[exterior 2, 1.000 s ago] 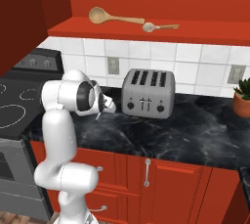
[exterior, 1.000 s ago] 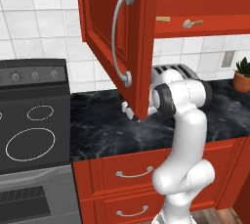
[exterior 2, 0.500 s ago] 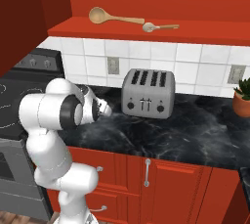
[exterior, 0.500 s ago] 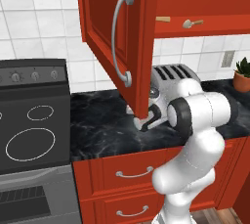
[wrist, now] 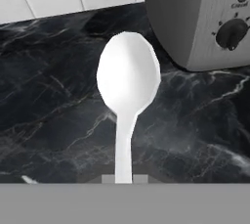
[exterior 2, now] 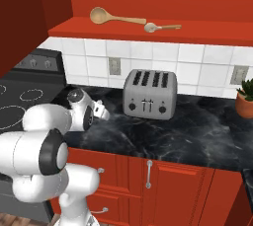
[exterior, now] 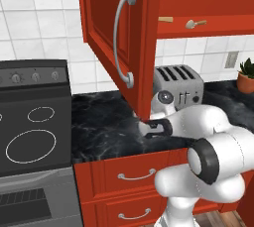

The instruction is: Organize the utensils by type. Pick up the wooden spoons from the counter and place them in the open cabinet. Then pick up the metallic utensils from the counter and place them in the open drawer.

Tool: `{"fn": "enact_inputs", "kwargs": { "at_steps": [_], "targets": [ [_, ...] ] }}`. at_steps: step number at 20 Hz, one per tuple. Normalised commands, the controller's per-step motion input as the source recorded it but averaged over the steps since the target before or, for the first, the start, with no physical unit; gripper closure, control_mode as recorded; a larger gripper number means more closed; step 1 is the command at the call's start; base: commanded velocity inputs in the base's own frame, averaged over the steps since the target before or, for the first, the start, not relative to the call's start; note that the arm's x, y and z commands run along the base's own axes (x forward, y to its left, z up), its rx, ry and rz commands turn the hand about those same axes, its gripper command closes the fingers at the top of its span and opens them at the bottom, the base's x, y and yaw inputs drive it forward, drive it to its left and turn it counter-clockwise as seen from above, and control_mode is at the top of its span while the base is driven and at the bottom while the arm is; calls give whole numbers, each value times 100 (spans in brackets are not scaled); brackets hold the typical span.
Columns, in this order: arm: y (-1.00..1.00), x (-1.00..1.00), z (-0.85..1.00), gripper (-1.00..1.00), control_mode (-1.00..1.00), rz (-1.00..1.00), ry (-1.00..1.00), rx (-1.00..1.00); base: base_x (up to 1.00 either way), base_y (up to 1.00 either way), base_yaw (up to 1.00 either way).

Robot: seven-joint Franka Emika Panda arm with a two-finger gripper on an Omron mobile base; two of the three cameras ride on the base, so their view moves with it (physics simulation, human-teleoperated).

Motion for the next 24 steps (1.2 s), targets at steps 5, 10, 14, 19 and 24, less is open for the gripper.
{"fn": "enact_inputs", "kwargs": {
  "at_steps": [5, 10, 14, 19, 24],
  "targets": [
    [-18, -32, 58, 100, -100, 0, 15, 0, 0, 0, 0],
    [-12, -51, 51, 100, -100, 0, 11, 0, 0, 0, 0],
    [-11, -48, 43, 100, -100, 0, 3, 0, 0, 0, 0],
    [-11, -53, 27, 100, -100, 0, 0, 0, 0, 0, 0],
    [-4, -60, 22, 100, -100, 0, 0, 0, 0, 0, 0]
  ]
}}
